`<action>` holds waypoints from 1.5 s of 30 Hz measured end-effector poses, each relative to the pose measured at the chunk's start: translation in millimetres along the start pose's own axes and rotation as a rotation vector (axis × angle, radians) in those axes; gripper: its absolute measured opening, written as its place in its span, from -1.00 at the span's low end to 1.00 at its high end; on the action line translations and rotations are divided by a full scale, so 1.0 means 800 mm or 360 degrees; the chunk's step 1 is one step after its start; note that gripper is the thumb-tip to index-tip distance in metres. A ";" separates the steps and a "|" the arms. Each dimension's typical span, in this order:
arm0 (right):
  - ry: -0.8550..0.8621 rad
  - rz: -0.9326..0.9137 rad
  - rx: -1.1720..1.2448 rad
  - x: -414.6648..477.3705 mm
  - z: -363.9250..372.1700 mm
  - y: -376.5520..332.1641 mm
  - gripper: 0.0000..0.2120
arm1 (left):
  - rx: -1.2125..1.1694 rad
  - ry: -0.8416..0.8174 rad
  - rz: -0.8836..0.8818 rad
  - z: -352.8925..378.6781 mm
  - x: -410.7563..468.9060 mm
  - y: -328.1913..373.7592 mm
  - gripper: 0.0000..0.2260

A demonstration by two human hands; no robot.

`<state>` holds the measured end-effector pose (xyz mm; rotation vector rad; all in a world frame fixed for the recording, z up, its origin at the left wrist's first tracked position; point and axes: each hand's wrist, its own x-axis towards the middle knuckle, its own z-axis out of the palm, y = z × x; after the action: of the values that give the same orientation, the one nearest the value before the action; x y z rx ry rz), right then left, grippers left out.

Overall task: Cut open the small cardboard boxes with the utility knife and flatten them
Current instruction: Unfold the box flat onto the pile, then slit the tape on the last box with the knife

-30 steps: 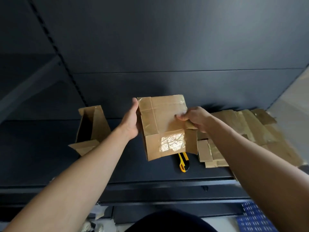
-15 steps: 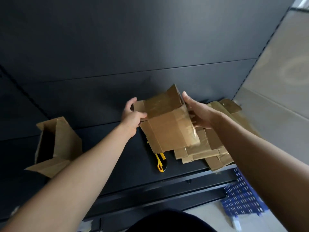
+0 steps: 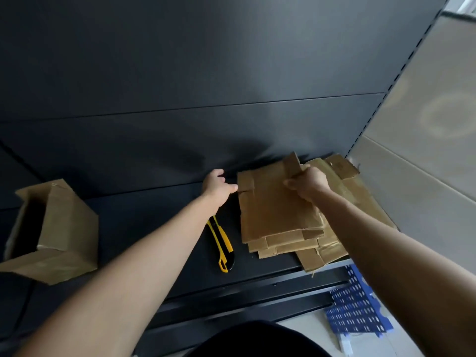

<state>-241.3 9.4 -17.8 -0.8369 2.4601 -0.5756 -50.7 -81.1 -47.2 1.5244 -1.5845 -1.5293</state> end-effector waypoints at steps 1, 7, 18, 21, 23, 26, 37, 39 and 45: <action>0.0057 0.0050 -0.0160 0.002 0.004 0.005 -0.45 | 0.0101 0.0030 0.0045 -0.002 0.000 -0.002 -0.49; 0.0538 -0.0422 -0.0664 0.001 0.015 -0.038 -0.66 | 0.0460 0.0268 0.0250 -0.044 -0.007 -0.012 -0.75; -0.0295 -0.1181 -0.0498 -0.086 0.140 -0.169 -0.66 | 0.1519 0.1103 0.0515 -0.212 -0.068 -0.071 -0.75; -0.0442 -0.1215 -0.0501 -0.108 0.165 -0.188 -0.68 | 0.1843 0.1261 0.0237 -0.248 -0.086 -0.089 -0.62; -0.0504 -0.1219 -0.0512 -0.120 0.177 -0.197 -0.70 | 0.1804 0.1226 -0.0059 -0.265 -0.094 -0.097 -0.45; -0.0572 -0.1192 -0.0536 -0.132 0.191 -0.204 -0.70 | 0.1550 0.1110 -0.0315 -0.281 -0.100 -0.106 -0.43; -0.0464 -0.0645 -0.0704 -0.110 0.204 -0.170 -0.57 | 0.0051 0.1030 -0.0034 -0.308 -0.091 -0.088 -0.68; -0.0433 -0.0460 -0.0718 -0.102 0.203 -0.152 -0.47 | -0.0218 0.0961 -0.0120 -0.309 -0.087 -0.091 -0.70; -0.0604 -0.0359 -0.0811 -0.101 0.208 -0.118 -0.60 | -0.0562 0.0590 -0.0482 -0.299 -0.082 -0.134 -0.72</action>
<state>-49.7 -45.1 -77.7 -1.2958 2.1899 0.1508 219.3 -90.5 -53.5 1.7641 -0.8578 -1.4708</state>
